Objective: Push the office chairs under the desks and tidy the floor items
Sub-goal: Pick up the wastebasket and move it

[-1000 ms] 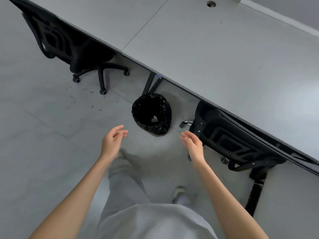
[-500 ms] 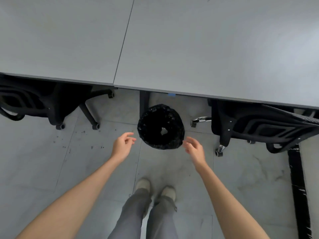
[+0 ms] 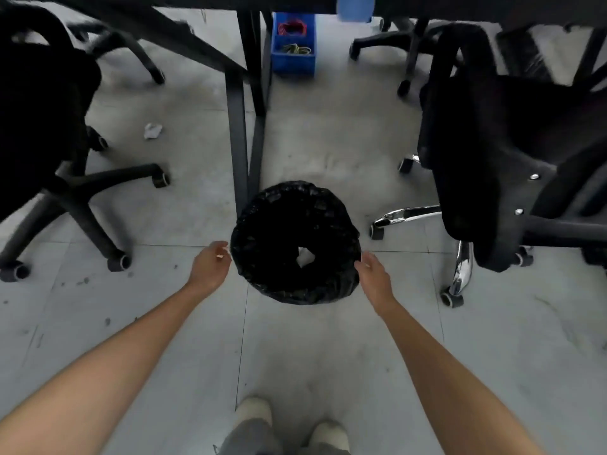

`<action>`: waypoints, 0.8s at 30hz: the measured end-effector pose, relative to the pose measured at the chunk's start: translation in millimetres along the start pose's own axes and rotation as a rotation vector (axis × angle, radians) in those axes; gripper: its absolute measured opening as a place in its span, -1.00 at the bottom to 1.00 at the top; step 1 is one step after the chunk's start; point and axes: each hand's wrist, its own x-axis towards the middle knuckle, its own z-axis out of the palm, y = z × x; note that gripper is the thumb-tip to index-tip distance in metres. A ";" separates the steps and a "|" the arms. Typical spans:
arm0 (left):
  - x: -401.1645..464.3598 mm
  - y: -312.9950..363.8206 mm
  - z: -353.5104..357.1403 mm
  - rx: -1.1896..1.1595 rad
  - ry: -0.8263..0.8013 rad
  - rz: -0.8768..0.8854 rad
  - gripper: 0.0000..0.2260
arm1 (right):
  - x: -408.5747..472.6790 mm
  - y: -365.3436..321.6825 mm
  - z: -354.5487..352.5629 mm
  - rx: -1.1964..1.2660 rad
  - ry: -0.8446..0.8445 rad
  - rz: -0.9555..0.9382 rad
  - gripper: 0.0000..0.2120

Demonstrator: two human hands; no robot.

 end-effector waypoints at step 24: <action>38.5 -13.4 101.1 0.330 0.007 0.288 -0.78 | 45.3 99.0 12.9 0.497 0.259 -0.062 -0.54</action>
